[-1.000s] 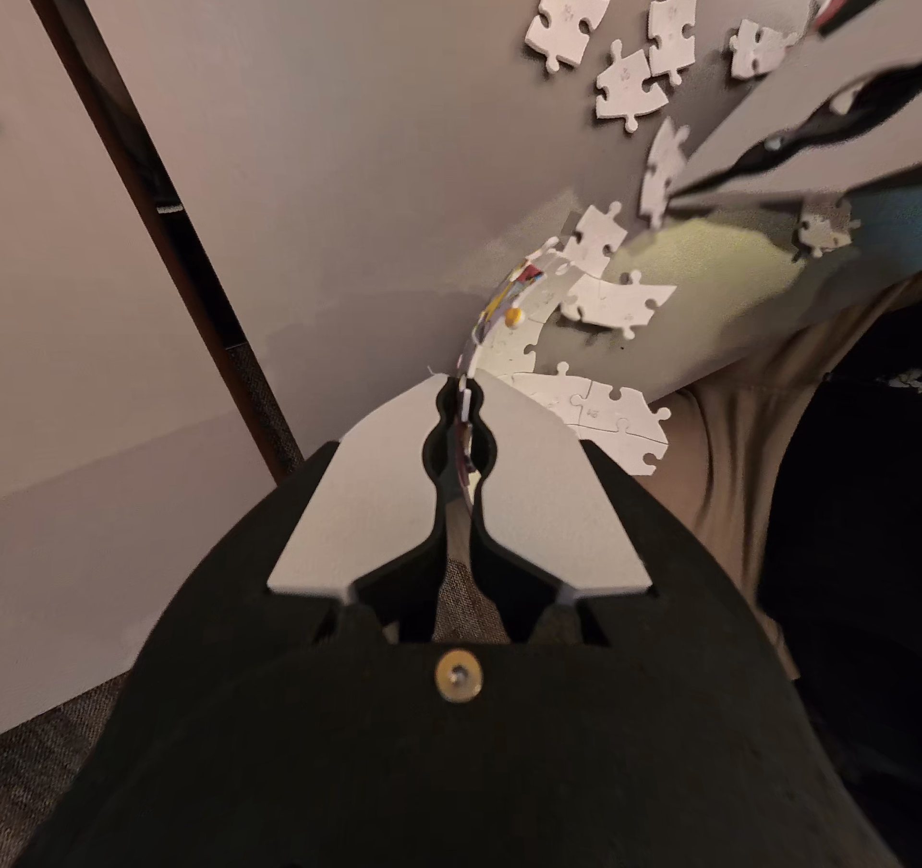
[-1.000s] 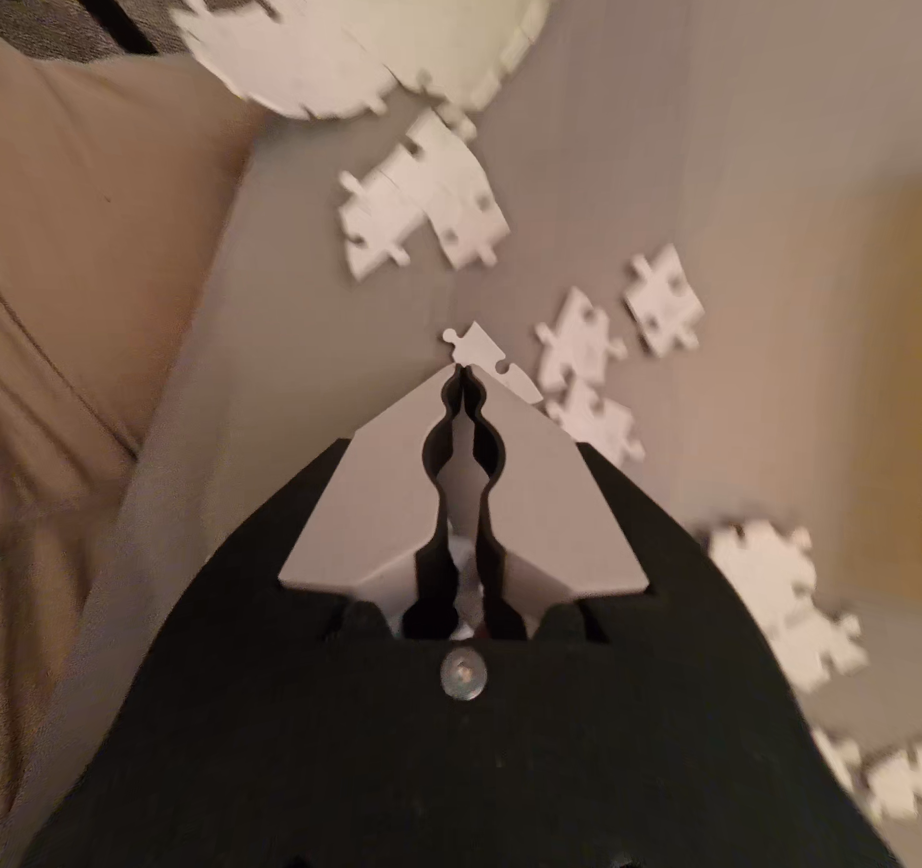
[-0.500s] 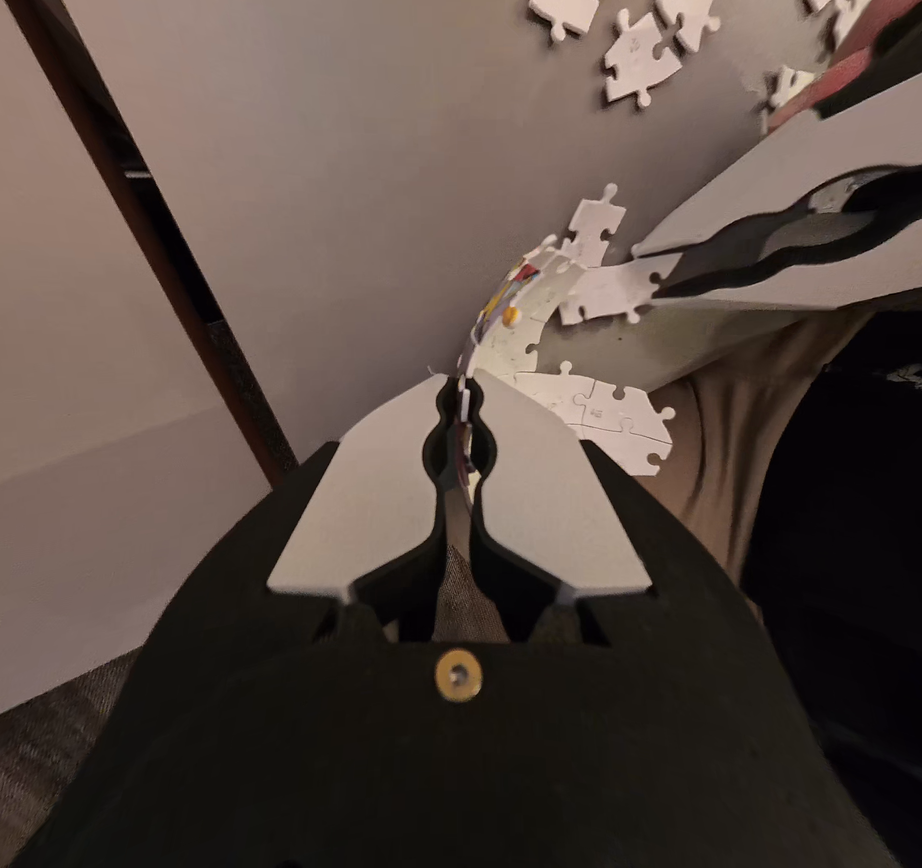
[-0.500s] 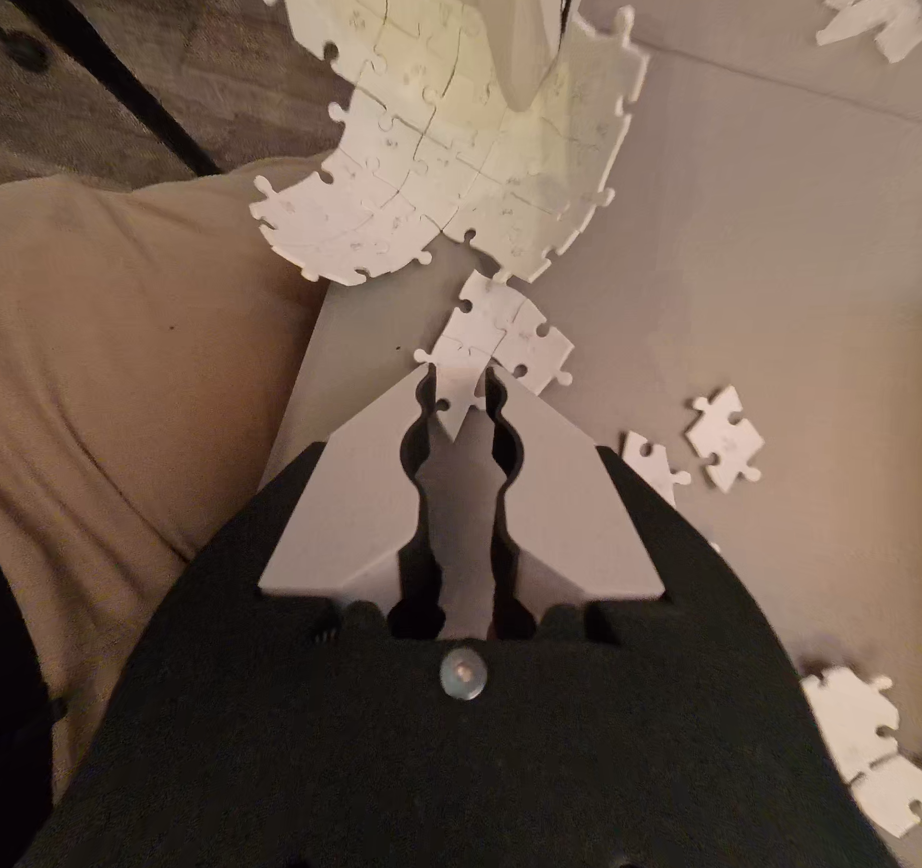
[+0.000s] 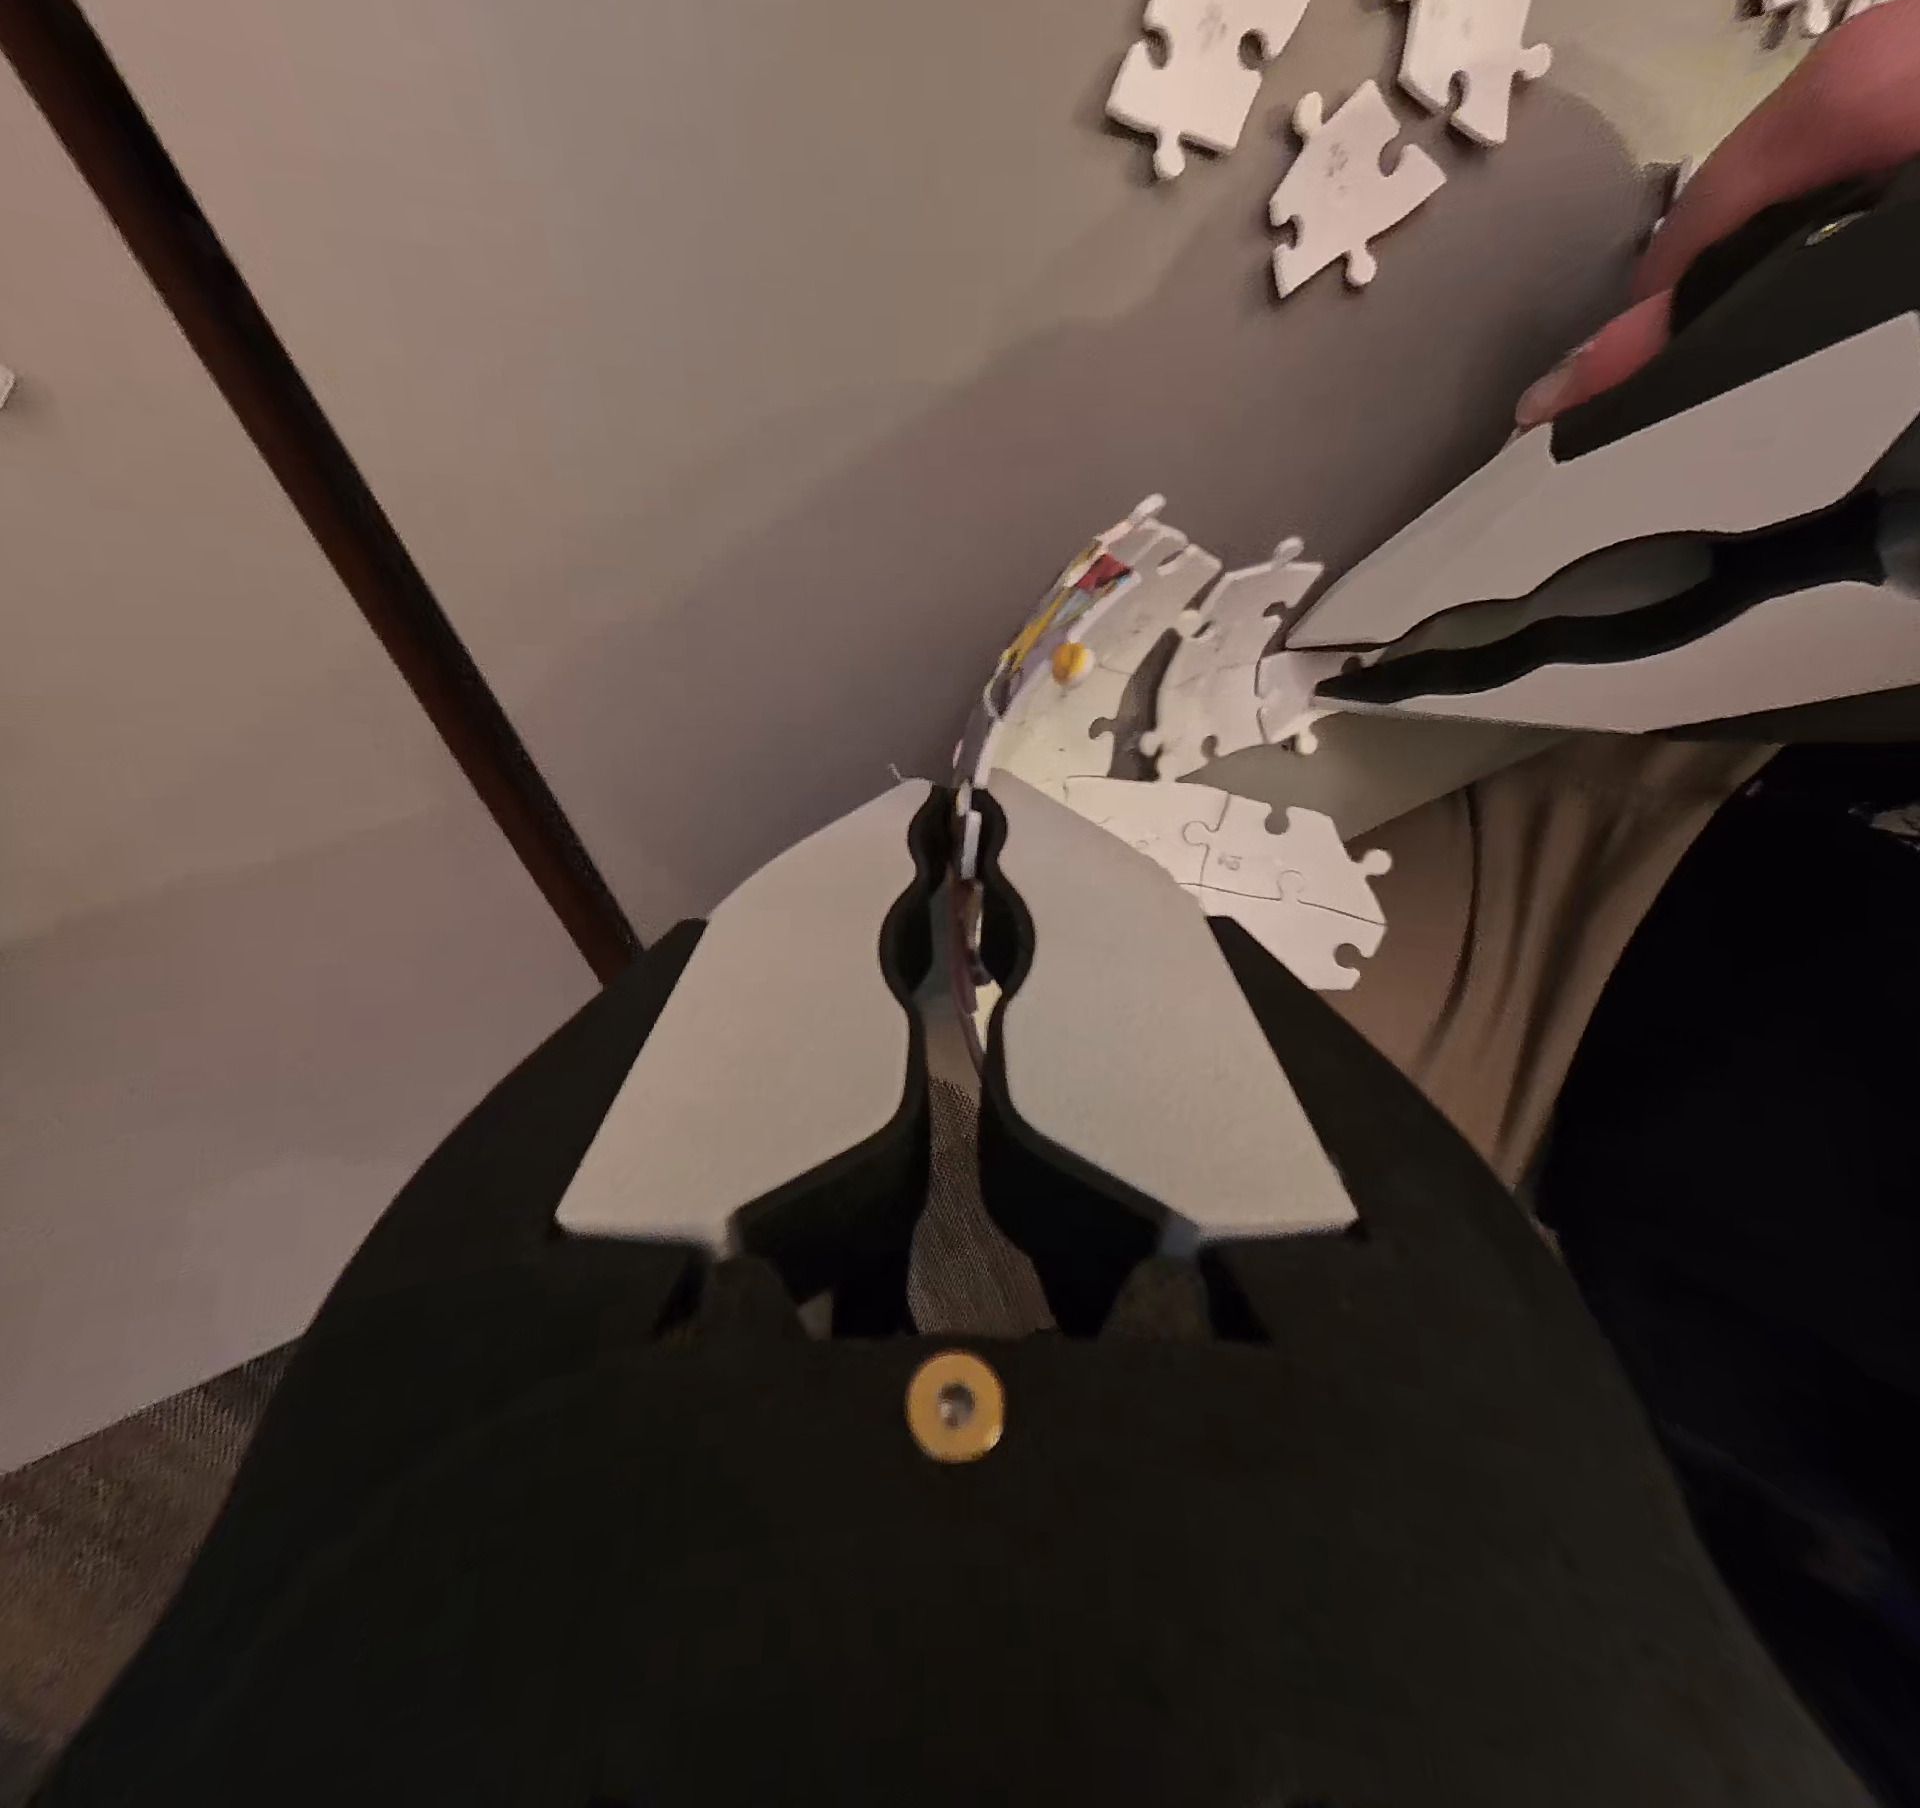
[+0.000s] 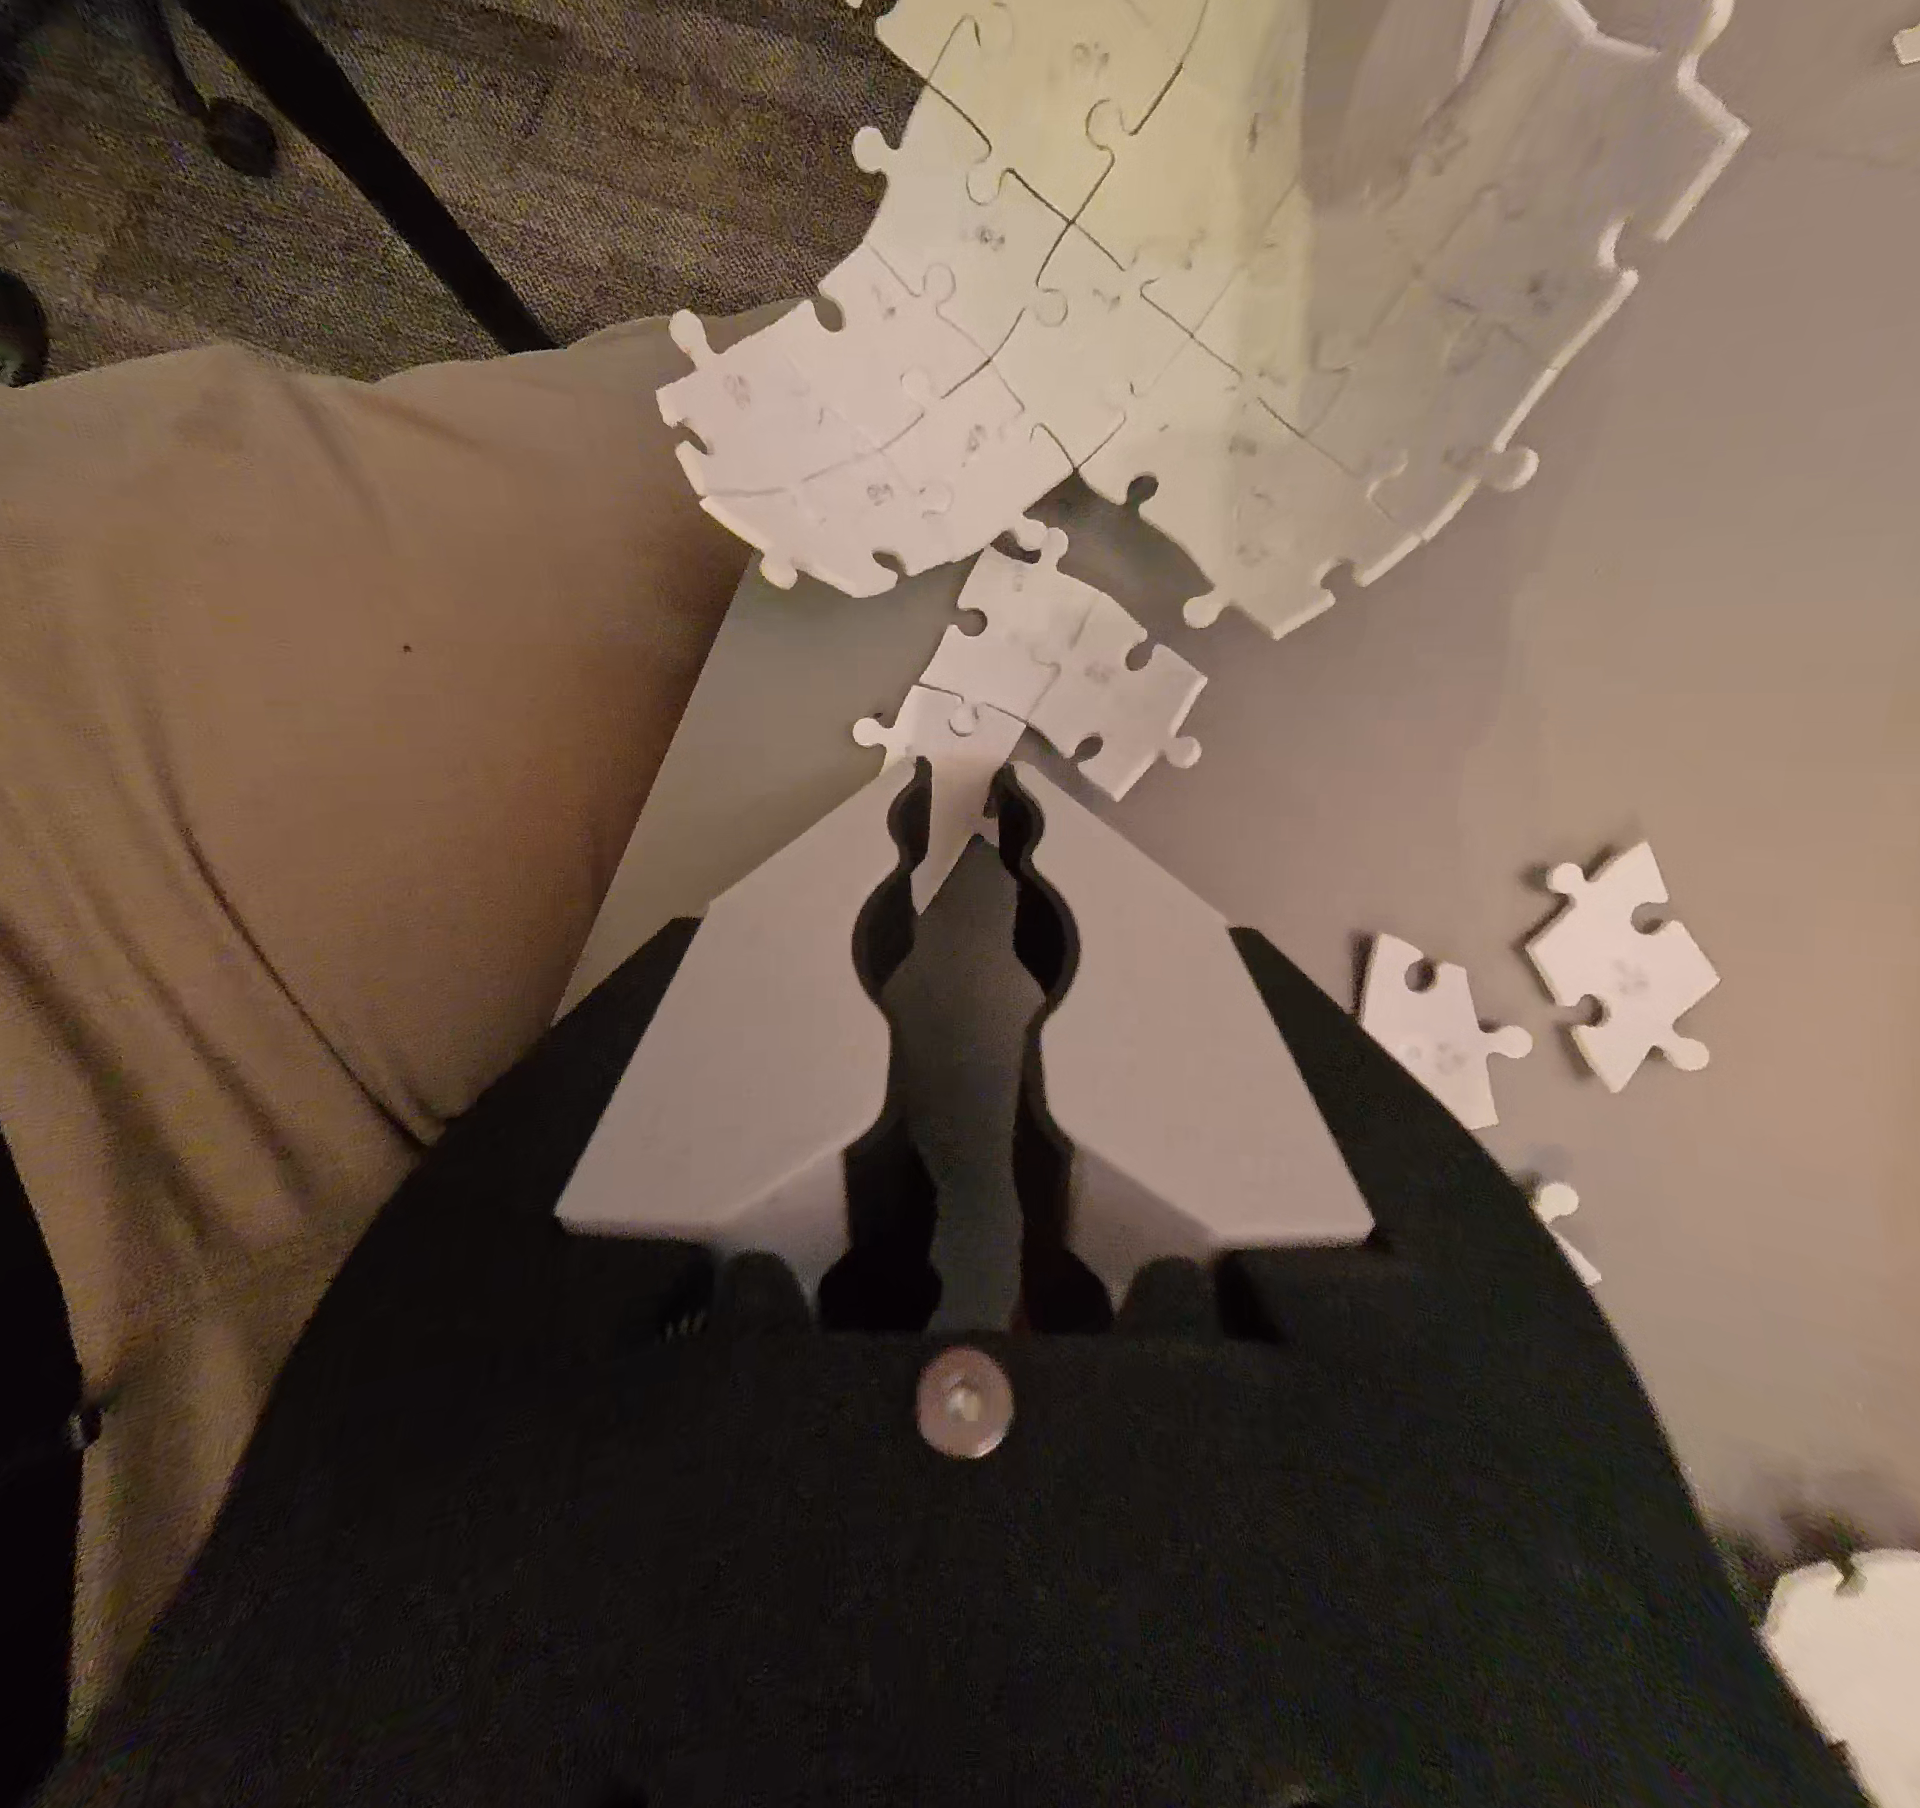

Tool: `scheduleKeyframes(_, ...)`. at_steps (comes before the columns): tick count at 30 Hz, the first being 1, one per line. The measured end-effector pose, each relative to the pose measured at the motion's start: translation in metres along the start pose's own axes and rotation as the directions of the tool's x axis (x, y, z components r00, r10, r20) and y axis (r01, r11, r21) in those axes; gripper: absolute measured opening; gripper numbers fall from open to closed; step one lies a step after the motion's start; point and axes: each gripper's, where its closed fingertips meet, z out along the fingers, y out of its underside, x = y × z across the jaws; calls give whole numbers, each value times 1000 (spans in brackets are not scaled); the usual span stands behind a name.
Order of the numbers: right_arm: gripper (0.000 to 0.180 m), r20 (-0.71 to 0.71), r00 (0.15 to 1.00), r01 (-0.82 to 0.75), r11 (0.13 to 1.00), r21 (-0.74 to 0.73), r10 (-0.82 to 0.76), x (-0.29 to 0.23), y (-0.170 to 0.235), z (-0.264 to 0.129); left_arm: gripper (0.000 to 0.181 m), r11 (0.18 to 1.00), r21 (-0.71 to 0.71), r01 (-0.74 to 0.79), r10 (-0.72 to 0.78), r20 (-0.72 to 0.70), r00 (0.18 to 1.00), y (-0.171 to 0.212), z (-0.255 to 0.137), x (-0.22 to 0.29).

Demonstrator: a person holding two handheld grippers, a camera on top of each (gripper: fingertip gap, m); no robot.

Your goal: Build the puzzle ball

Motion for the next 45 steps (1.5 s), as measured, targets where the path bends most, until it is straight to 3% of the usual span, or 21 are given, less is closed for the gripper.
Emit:
scheduleKeyframes(30,10,-38,997,-65,992,105,69,9,-15,-5,3,994,-37,106,-105,23,994,9,15,5)
scheduleKeyframes(36,5,-121,993,21,996,84,-10,24,-25,-3,3,993,-51,104,-103,37,994,9,15,6)
scheduleKeyframes(45,0,-116,988,107,993,57,-100,21,-33,14,3,994,-60,96,-93,47,995,7,16,10)
